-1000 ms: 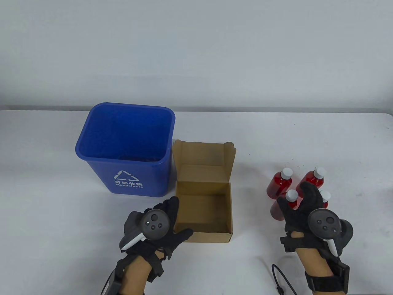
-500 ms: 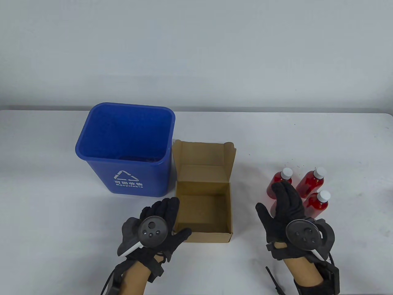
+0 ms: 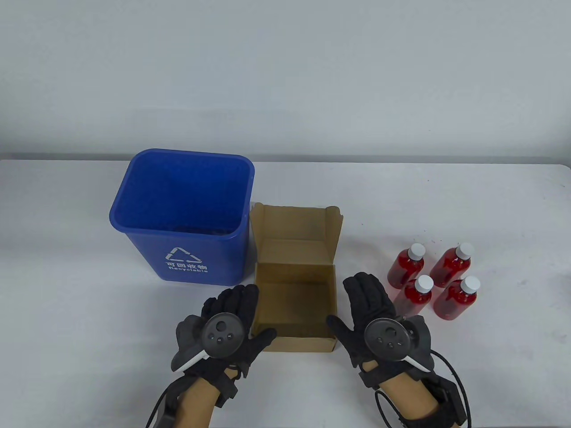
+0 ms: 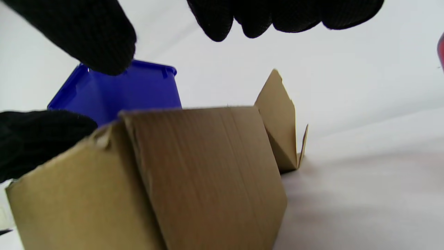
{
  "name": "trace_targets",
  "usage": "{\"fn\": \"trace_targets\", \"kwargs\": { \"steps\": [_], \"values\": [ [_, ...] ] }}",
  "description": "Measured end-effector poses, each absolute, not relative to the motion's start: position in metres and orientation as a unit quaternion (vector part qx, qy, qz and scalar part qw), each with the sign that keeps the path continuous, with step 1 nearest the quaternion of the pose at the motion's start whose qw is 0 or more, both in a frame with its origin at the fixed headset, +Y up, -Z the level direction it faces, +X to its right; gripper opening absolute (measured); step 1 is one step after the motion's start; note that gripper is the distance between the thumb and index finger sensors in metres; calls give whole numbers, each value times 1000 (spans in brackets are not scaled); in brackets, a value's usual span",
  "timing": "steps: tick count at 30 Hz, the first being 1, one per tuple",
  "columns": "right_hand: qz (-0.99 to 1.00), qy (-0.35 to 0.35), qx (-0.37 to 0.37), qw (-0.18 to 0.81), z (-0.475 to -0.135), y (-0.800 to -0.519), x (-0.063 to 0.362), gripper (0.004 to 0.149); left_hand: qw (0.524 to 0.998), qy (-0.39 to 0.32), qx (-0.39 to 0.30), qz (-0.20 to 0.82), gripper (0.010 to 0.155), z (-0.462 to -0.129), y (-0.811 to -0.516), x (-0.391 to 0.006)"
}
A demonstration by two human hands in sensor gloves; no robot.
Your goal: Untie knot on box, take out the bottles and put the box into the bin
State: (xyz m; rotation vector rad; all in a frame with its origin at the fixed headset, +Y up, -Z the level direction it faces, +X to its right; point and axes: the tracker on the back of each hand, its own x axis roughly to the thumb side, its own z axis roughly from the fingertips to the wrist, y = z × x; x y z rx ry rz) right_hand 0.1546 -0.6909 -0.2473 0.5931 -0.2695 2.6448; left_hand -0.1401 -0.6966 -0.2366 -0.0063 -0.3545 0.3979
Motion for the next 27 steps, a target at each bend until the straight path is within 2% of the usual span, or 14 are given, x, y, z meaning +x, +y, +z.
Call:
{"fn": "trace_targets", "kwargs": {
  "steps": [6,14,19,27],
  "values": [
    [950,-82,220,207,-248,-693,151,81,964,-164,11,211,94,-239,-691,-141],
    [948,-67,211,227,-251,-693,160,79,968,-116,23,222,84,-263,-685,-141],
    [946,-66,210,238,-250,-690,165,79,971,-81,4,225,81,-278,-687,-142],
    [943,-56,215,246,-249,-690,166,77,970,-55,-65,229,70,-295,-699,-135]
  ]
}}
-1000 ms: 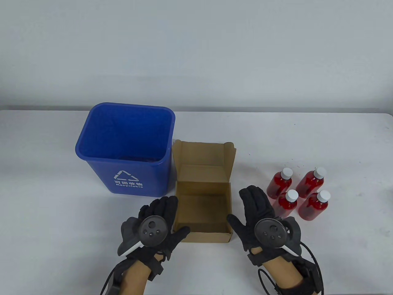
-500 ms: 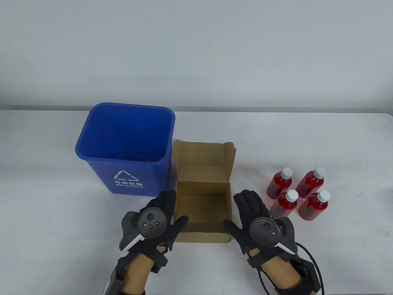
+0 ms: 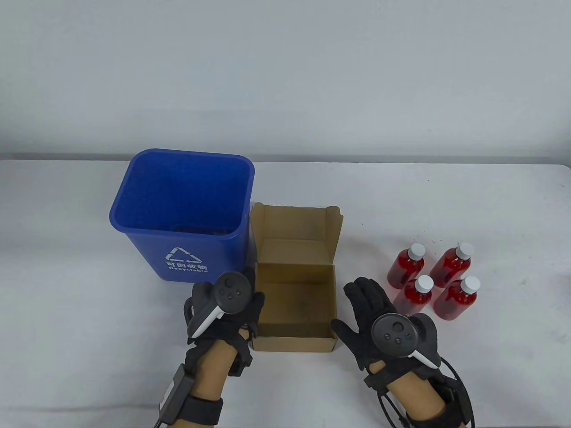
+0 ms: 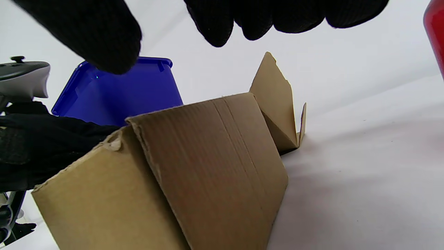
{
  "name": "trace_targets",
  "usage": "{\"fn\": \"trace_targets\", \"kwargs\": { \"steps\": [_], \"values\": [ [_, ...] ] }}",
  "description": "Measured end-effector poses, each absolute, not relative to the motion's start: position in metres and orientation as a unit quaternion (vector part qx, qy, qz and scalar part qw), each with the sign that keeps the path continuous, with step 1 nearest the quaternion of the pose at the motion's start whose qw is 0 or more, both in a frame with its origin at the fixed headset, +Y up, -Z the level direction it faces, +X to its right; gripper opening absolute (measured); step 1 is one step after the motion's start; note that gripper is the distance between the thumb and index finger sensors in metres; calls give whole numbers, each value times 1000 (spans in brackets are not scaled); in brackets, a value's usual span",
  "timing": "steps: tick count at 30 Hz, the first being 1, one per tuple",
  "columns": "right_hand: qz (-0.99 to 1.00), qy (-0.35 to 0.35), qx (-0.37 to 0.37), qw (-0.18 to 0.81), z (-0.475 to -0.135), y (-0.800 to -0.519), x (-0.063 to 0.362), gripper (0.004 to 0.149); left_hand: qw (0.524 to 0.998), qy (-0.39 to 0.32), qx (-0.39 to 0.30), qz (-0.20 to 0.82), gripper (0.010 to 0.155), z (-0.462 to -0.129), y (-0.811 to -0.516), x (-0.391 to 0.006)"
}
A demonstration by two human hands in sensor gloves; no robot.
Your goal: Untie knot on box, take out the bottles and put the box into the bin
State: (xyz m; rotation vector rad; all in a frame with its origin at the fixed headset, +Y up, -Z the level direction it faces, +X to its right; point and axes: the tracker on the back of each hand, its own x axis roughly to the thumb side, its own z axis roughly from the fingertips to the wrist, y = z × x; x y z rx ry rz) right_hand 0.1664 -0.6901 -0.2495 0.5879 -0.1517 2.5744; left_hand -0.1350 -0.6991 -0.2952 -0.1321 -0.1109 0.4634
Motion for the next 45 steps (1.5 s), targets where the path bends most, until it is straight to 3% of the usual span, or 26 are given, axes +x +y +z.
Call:
{"fn": "trace_targets", "kwargs": {
  "steps": [3,11,16,27,32,34,40,45],
  "values": [
    [942,-57,219,248,-248,-688,167,77,954,-35,-87,286,69,-296,-697,-134],
    [939,-59,225,252,-244,-686,167,77,947,-17,-190,259,87,-300,-694,-127],
    [939,-59,224,255,-244,-686,168,77,947,-2,-191,259,97,-310,-700,-127],
    [939,-54,222,258,-245,-685,172,77,914,32,-244,322,86,-321,-727,-130],
    [938,-48,222,262,-246,-685,173,76,910,37,-257,324,67,-321,-728,-130],
    [938,-47,222,262,-246,-685,173,76,912,43,-251,323,53,-323,-733,-132],
    [939,-39,219,263,-246,-685,174,76,893,42,-286,345,56,-323,-740,-133],
    [944,-29,216,249,-245,-685,175,76,909,-6,-275,312,52,-321,-729,-126]
  ]
}}
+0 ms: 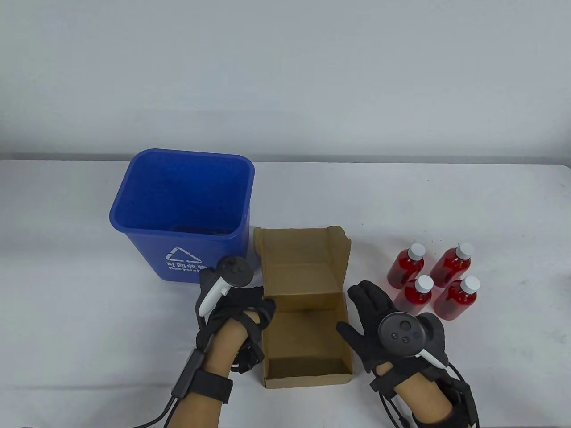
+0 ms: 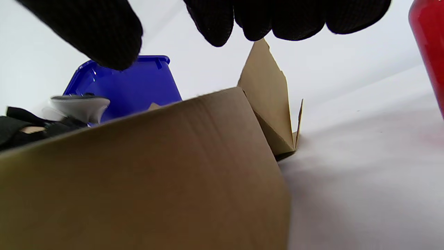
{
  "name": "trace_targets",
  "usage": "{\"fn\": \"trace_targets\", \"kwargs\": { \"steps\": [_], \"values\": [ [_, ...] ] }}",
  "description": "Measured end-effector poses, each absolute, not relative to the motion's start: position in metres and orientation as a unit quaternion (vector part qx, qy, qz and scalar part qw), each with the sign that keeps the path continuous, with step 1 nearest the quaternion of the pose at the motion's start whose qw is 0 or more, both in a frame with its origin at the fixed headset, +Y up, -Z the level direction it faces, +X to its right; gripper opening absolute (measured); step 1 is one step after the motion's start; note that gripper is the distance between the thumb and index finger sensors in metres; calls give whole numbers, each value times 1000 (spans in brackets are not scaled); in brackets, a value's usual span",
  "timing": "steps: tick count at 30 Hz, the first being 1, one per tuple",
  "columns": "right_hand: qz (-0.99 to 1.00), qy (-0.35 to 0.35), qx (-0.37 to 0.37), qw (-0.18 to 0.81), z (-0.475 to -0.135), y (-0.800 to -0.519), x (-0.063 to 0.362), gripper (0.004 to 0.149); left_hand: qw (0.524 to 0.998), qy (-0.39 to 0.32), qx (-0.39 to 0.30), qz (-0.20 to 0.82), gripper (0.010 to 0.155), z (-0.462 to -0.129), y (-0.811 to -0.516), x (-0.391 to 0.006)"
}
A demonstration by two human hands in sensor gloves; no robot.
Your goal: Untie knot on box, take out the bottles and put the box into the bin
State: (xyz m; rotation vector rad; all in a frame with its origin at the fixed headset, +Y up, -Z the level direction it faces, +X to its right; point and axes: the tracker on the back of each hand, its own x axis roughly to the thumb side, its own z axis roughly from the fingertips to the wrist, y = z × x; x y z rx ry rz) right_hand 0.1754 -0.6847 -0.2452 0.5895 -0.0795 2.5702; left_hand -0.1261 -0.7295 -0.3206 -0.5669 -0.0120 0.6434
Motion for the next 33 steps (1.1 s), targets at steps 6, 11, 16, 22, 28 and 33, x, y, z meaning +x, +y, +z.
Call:
{"fn": "trace_targets", "kwargs": {
  "steps": [6,11,16,22,28,33],
  "values": [
    [942,-57,220,248,-242,-678,179,75,951,-38,-163,260,54,-306,-685,-118],
    [939,-72,217,255,-236,-672,183,74,978,-74,-45,192,56,-291,-646,-107],
    [944,-55,216,243,-235,-675,181,75,985,-111,51,119,57,-273,-618,-97],
    [944,-35,218,244,-237,-681,178,75,979,-119,142,88,61,-264,-593,-101],
    [944,-14,226,241,-238,-687,172,75,963,-129,217,91,62,-253,-559,-104],
    [945,0,224,239,-240,-691,171,75,961,-118,227,109,62,-249,-529,-108]
  ]
}}
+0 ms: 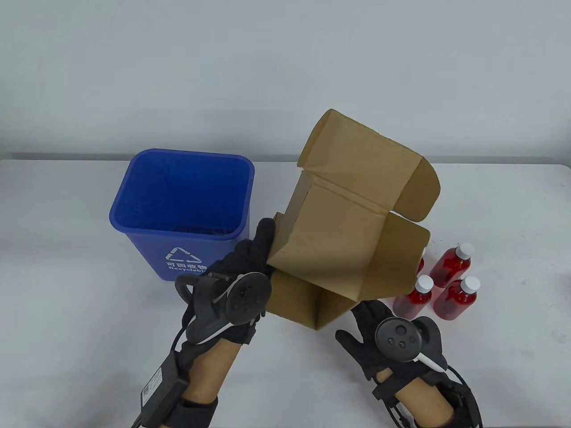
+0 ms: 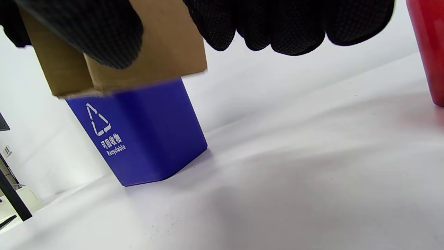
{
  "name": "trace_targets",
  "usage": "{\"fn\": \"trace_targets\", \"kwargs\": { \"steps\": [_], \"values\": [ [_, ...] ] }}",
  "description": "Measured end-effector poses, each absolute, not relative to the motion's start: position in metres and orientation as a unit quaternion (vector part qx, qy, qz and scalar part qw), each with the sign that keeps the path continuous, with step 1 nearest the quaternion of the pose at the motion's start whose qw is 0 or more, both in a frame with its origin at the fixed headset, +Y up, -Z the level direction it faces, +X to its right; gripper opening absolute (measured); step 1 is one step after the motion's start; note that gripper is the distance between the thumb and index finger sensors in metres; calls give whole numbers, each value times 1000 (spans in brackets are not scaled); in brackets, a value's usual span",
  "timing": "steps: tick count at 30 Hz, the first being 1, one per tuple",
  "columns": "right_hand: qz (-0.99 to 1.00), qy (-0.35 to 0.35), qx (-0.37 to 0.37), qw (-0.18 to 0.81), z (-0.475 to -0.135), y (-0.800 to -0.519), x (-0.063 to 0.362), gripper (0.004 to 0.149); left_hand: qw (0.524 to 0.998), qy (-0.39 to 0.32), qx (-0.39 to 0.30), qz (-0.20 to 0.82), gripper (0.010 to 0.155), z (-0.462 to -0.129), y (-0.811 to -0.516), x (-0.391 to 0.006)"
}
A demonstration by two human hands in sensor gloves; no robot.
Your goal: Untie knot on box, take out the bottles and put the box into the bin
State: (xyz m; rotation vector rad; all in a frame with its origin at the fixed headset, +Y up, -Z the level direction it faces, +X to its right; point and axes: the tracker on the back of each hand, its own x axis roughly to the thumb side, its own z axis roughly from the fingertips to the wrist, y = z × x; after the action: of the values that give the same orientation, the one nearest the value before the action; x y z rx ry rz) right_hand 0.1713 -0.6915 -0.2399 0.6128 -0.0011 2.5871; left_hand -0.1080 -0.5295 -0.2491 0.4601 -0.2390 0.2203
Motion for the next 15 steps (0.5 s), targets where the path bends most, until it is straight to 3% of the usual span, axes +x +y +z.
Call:
{"fn": "trace_targets", "kwargs": {
  "steps": [15],
  "values": [
    [946,15,223,236,-240,-694,169,75,930,-65,323,162,62,-238,-457,-136]
  ]
}}
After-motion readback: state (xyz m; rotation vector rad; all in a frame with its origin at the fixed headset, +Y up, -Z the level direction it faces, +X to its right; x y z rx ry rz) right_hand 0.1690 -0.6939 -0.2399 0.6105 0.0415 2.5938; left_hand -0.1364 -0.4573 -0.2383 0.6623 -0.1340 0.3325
